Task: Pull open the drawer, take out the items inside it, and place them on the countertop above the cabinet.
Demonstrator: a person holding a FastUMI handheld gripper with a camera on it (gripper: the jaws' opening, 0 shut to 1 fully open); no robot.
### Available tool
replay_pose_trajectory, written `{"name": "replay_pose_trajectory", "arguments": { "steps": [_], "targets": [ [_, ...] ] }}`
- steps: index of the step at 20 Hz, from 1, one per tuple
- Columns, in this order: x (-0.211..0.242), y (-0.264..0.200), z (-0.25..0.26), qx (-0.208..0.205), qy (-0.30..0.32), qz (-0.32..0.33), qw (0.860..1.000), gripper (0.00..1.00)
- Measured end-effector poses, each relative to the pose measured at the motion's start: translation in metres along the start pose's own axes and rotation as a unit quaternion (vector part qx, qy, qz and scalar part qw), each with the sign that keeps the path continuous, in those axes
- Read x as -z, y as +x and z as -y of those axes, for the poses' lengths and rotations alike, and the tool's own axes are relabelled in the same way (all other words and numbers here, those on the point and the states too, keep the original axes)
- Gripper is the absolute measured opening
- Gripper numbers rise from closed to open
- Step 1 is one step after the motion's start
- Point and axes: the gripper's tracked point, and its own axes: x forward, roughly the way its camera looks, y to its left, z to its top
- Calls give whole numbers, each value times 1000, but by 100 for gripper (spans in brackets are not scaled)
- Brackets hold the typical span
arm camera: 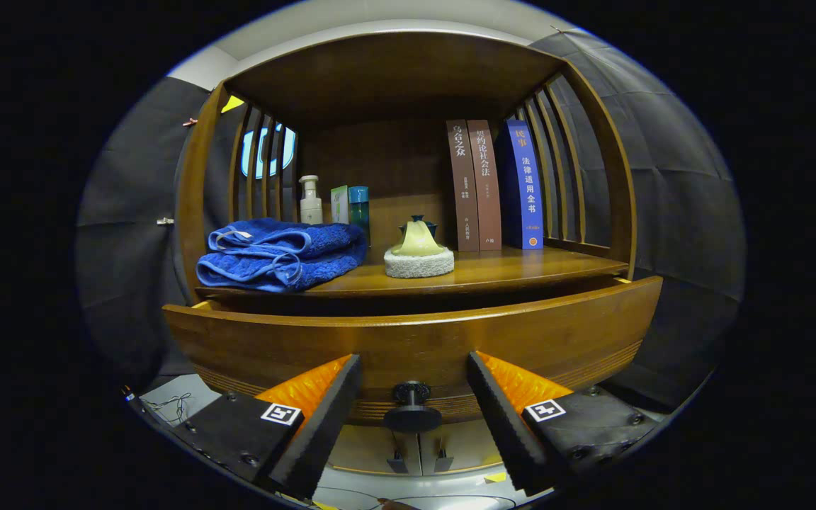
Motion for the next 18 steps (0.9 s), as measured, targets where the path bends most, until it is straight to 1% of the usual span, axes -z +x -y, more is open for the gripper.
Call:
{"name": "replay_pose_trajectory", "arguments": {
  "steps": [7,18],
  "targets": [
    [-4,35,-1,5,-1,-6,1000,99],
    [-5,34,-1,6,-2,-14,1000,98]
  ]
}}
